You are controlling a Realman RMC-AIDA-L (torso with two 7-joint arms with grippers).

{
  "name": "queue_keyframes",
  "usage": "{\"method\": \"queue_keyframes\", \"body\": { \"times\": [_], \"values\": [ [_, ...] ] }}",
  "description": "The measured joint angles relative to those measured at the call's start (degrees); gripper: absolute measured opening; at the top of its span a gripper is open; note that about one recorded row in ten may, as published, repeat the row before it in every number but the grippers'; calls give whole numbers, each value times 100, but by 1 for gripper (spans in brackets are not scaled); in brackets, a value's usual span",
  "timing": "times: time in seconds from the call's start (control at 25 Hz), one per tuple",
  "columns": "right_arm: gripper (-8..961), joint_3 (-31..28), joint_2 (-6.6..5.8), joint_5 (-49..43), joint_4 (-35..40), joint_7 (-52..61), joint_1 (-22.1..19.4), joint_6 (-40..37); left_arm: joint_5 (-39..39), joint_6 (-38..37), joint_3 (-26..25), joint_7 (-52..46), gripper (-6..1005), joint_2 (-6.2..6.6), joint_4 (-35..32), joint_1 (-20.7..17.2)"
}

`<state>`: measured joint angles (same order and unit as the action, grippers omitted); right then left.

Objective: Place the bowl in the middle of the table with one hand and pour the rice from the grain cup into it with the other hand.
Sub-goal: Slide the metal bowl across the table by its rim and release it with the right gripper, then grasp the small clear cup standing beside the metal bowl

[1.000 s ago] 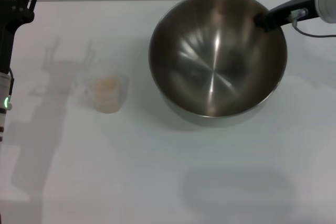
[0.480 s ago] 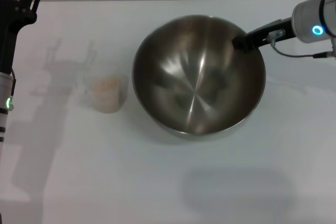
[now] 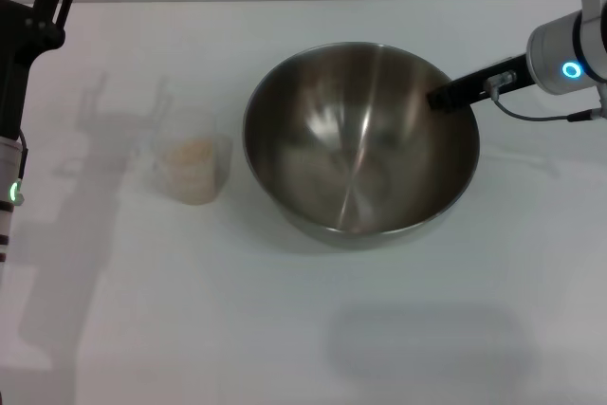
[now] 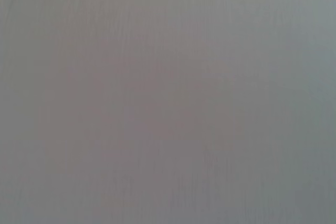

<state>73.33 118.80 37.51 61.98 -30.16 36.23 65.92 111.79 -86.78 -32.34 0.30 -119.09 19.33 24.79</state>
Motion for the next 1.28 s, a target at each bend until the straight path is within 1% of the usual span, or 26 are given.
{"method": "queue_keyframes", "body": {
  "times": [0.28, 0.4, 0.64, 0.72, 0.76, 0.8, 0.88, 0.96, 1.04, 1.12, 1.24, 1.28],
  "values": [
    [69, -13, -9, -125, -85, 7, 113, 4, 0, -26, 0, -4, 802, 0, 5, -47],
    [89, 22, -8, -235, 59, -10, 134, 5, 0, -52, 0, -4, 802, 2, 8, -61],
    [319, 1, -4, -302, 931, -9, 4, 91, 0, -182, 0, -4, 801, 16, 9, -120],
    [347, -39, -5, -430, 1235, -5, -33, 50, 0, -223, 0, -6, 801, 25, 10, -140],
    [362, -46, 6, -535, 1527, -7, -96, -86, 0, -249, 0, -8, 801, 27, 9, -155],
    [376, -46, 6, -535, 1527, -7, -96, -86, 0, -274, 0, -10, 801, 27, 9, -170],
    [390, 3, 19, -554, 1814, -48, -199, -417, 0, -292, -1, -12, 801, 24, 9, -189],
    [390, 157, 38, -517, 2015, -109, -343, -1013, 0, -295, 0, -13, 801, 21, 9, -196],
    [389, 429, 58, -417, 2075, -135, -535, -1842, 0, -291, 0, -13, 801, 20, 9, -200],
    [389, 845, 65, -228, 2001, -139, -784, -3055, 0, -287, -1, -13, 801, 19, 9, -203],
    [389, 1726, 67, 228, 1592, -142, -1194, -5486, 0, -286, -1, -13, 801, 12, 9, -203],
    [389, 2064, 64, 372, 1375, -140, -1282, -6419, 0, -285, 0, -13, 801, 11, 8, -203]
  ]
}}
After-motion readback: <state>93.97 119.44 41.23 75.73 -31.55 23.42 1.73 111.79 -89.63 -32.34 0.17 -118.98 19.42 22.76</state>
